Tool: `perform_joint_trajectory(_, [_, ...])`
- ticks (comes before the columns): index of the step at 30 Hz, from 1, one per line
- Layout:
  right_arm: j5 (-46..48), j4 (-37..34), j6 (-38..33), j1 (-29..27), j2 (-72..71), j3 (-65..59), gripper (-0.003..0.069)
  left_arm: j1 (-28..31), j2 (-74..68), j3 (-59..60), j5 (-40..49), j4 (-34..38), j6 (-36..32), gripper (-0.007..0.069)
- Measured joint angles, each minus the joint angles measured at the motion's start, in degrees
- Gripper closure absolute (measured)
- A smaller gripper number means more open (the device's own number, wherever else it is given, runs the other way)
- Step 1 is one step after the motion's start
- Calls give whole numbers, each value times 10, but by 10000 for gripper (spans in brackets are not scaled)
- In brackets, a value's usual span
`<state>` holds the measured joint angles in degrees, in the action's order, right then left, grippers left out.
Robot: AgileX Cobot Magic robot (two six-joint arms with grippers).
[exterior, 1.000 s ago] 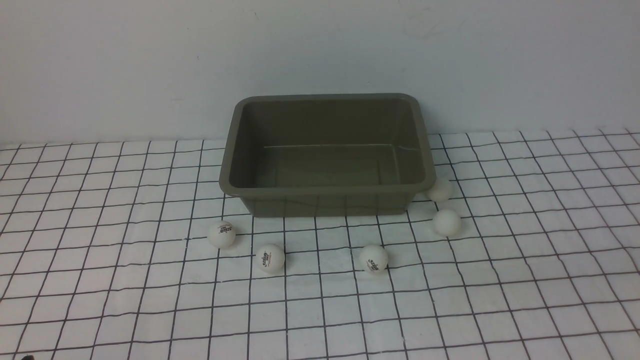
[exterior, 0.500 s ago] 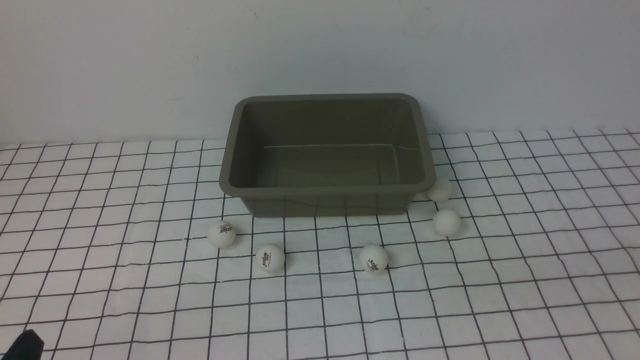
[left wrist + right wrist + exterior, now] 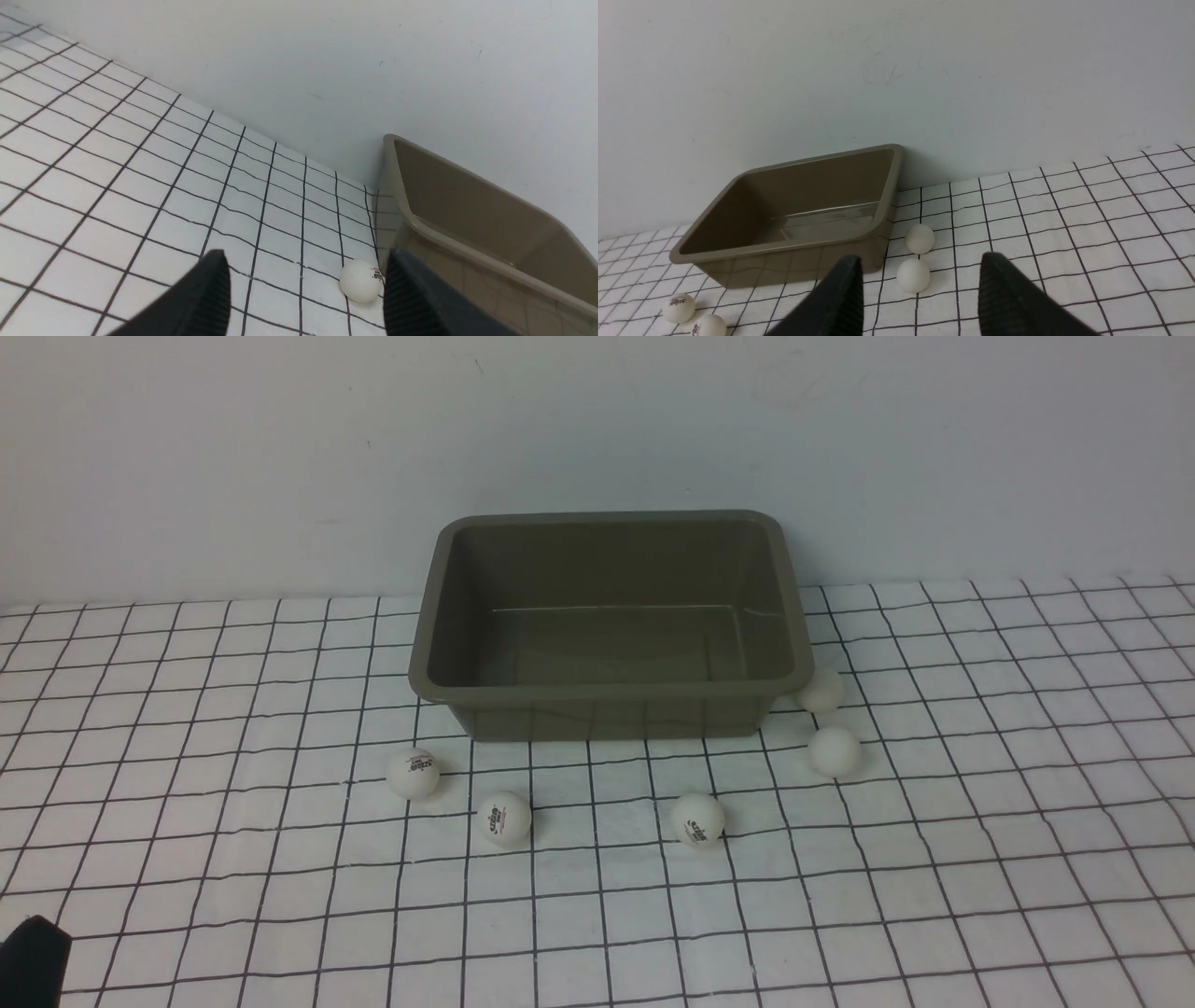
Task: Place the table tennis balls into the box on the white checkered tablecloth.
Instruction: 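Reach for and grasp a ping pong ball on the table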
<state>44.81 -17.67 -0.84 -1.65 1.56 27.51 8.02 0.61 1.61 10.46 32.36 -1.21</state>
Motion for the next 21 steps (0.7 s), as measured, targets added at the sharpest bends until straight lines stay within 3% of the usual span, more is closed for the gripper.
perform_joint_trajectory(5, [0, -14, -36, 0, 0, 0, 344, 0, 0, -28, 10, 3, -34, 220])
perform_joint_trajectory(15, [6, -96, -136, 0, 0, 0, 344, 0, -33, -195, 207, 22, -69, 220])
perform_joint_trajectory(17, [20, -104, -162, 0, 0, 0, 345, 0, -76, -243, 277, 24, -104, 220])
perform_joint_trajectory(21, [35, -112, -197, 0, 2, 0, 345, 0, -138, -280, 312, 65, -174, 220])
